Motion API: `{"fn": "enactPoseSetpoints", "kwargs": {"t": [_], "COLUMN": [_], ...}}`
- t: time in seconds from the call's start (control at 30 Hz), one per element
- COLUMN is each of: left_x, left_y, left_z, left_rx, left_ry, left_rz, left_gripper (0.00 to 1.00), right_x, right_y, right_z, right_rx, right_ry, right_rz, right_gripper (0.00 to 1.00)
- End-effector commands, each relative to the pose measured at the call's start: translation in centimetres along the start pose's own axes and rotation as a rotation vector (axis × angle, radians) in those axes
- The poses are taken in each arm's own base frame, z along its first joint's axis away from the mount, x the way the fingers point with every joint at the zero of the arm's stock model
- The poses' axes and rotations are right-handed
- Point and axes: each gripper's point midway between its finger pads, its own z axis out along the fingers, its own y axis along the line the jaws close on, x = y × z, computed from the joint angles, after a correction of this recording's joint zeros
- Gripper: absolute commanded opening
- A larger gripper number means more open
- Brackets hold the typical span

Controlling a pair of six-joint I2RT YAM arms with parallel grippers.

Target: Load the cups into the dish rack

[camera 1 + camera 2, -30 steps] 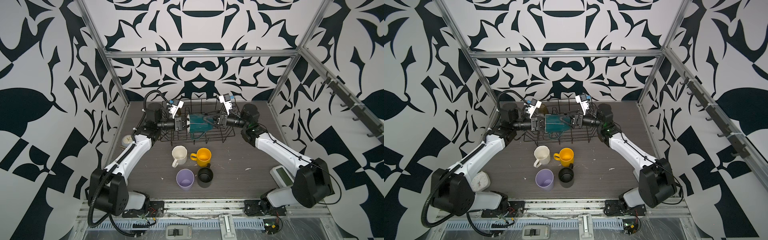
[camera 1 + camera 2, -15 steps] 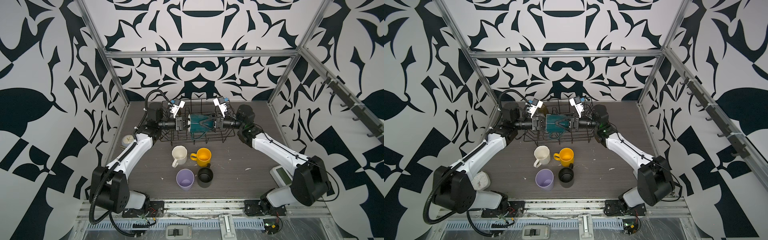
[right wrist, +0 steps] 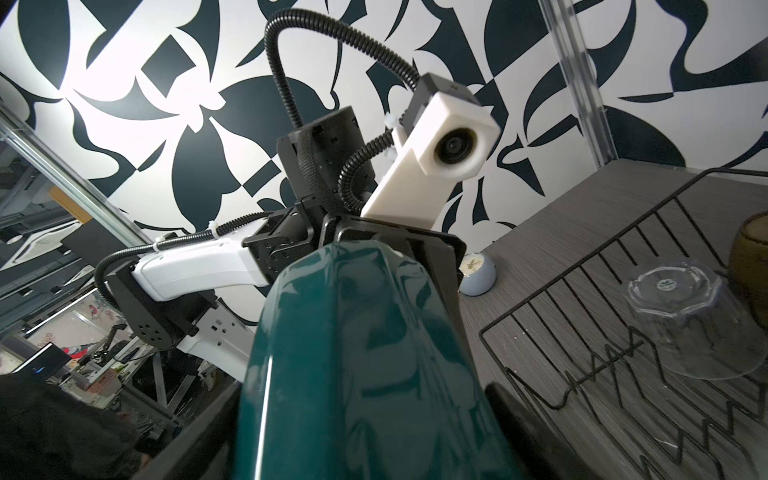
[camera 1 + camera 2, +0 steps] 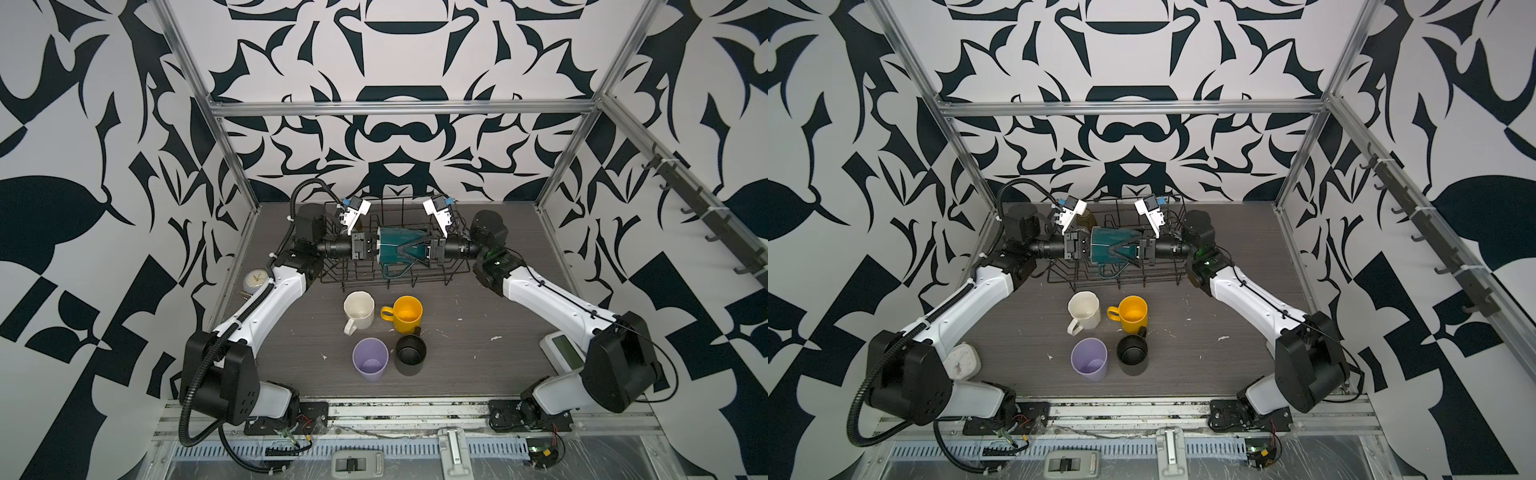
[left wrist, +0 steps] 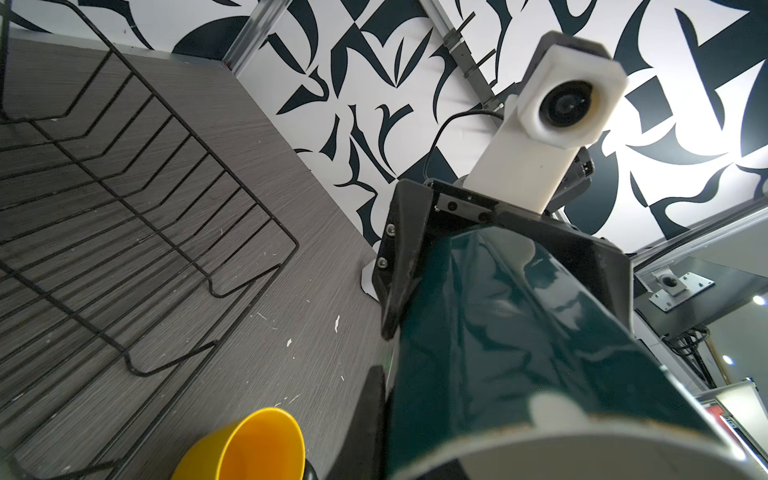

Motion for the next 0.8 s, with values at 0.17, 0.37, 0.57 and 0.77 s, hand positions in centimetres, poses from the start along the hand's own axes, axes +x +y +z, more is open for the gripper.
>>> {"fn": "enactPoseSetpoints", "kwargs": {"t": [0.17, 0.37, 0.57, 0.77], "left_x": [-2.07, -2.28, -2.4, -2.66], "left_y": [-3.83, -3.9, -3.65, -3.45], "left_z": [0.08, 0.08, 0.12, 0.15], "left_rx": [0.093, 0.09, 0.075, 0.065], "left_ry": [-0.008, -0.014, -0.022, -0.03], "left_rz": [0.124, 0.127, 0.118, 0.117], "left_gripper": [0.0, 0.0, 0.0, 0.04], "right_x": [-0.57, -0.84, -0.76, -1.24], "right_y": [0.35, 0.52, 0.75, 0.96], "right_z": [-0.01, -0.09, -0.05, -0.22], "right_rx": [0.021, 0.024, 0.013, 0.025], "right_ry": [-0.018, -0.024, -0.015, -0.033], "right_rz": [-0.035, -0.051, -0.054, -0.057], "right_gripper": [0.61, 0.35, 0.0, 0.0]}}
